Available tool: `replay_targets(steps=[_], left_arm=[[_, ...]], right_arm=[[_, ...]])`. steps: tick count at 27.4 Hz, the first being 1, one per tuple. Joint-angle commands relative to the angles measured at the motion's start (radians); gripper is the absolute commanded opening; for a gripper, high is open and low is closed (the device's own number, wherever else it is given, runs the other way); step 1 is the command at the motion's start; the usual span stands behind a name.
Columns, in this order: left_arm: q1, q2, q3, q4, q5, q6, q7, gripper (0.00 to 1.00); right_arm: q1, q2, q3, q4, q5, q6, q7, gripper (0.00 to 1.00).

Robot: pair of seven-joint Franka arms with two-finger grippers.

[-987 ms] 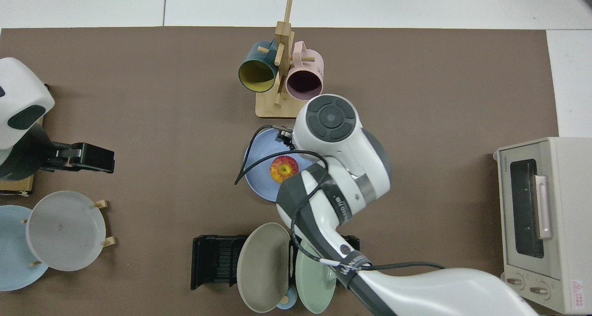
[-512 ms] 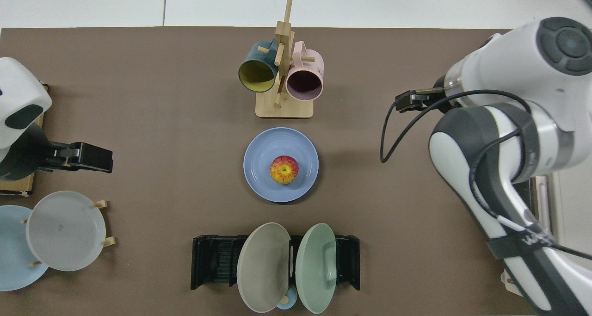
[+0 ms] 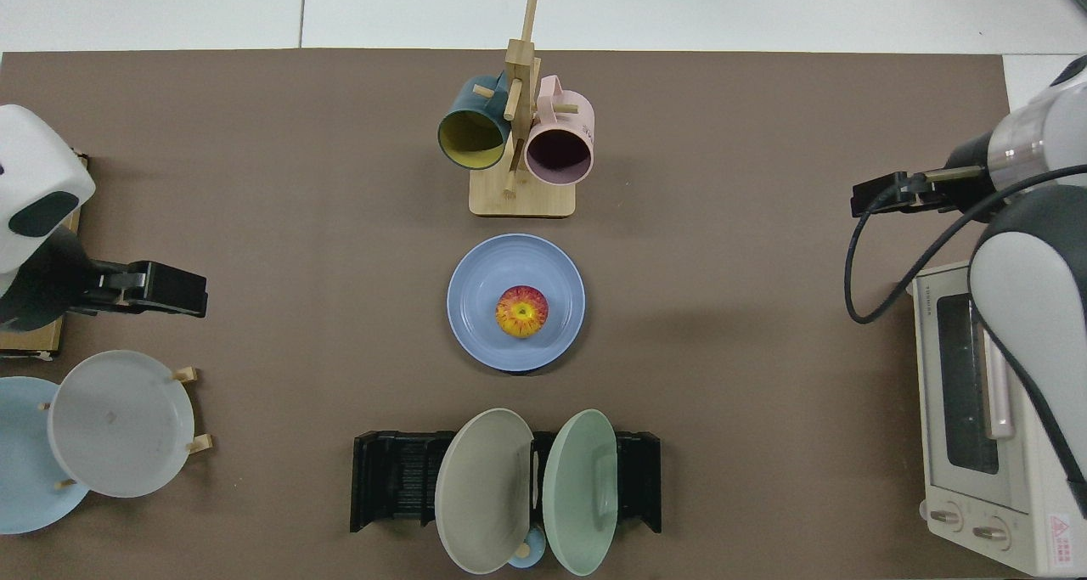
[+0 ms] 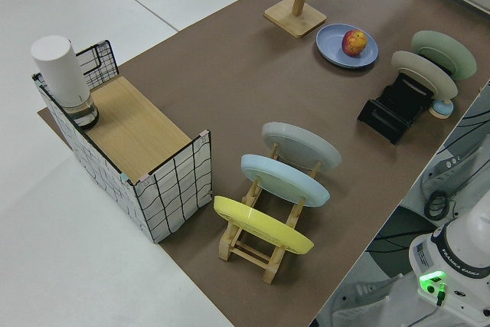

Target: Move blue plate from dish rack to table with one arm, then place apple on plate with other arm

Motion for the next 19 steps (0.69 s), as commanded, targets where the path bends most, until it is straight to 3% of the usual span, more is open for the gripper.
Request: replay_targets(steps=[1,19], left_arm=[[0.002,-0.005,0.001,0.011,0.018,-0.021,0.009,1.0],[0.002,-0.005,0.001,0.011,0.018,-0.021,0.007,1.0]], right_arm=[[-0.015,-0.055,0.016,-0.032,-0.005,-0.028,-0.025,1.0],[-0.035,-0.074,0.013,-0.021,-0.037,-0.06,-0.02,1.0]])
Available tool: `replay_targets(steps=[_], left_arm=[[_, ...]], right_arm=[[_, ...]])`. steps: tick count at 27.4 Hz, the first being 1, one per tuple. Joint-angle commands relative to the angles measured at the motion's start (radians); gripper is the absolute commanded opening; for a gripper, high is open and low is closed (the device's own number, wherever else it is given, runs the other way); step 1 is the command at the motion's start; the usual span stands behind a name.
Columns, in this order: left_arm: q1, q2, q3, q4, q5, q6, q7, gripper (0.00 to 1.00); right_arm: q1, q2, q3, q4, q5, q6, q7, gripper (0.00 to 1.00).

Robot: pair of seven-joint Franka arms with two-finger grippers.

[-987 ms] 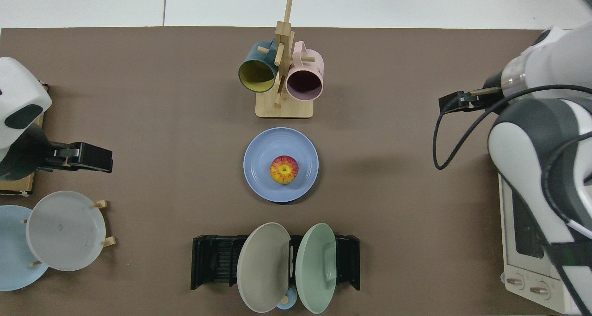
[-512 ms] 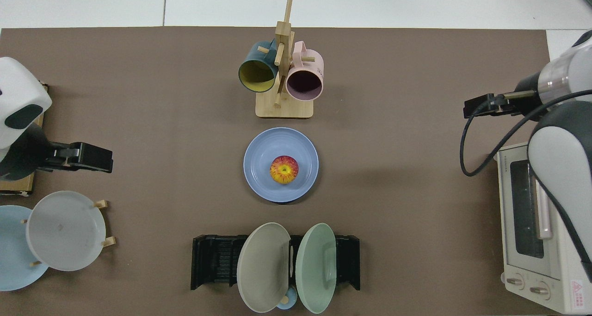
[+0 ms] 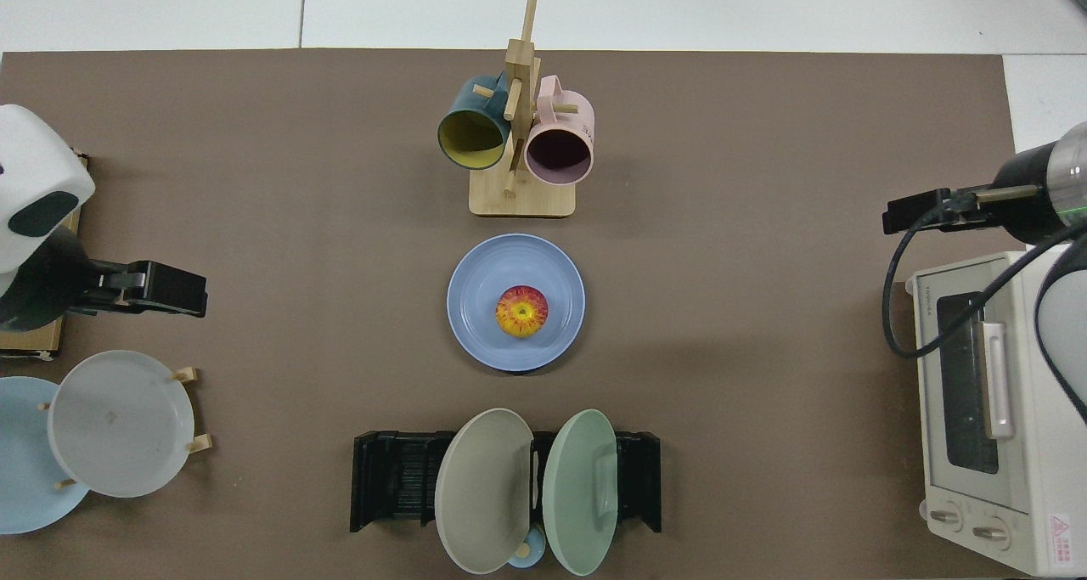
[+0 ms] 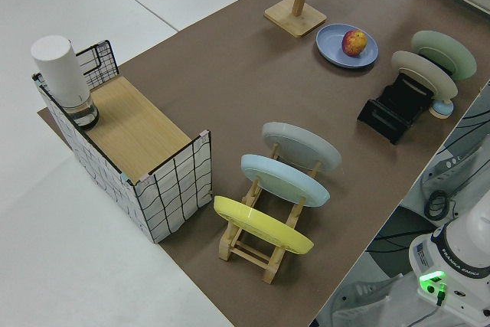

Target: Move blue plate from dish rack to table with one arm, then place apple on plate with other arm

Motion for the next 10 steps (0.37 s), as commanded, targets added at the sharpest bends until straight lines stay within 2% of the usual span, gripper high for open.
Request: replay_targets(steps=[1,10], left_arm=[[0.002,-0.005,0.001,0.011,0.018,-0.021,0.007,1.0],[0.001,-0.005,0.001,0.011,0.018,-0.021,0.009,1.0]], right_arm=[[-0.023,-0.016,0.014,-0.016,-0.012,-0.016,-0.02,1.0],[-0.019,-0.021,0.017,-0.017,-0.011,-0.046,-0.008,1.0]])
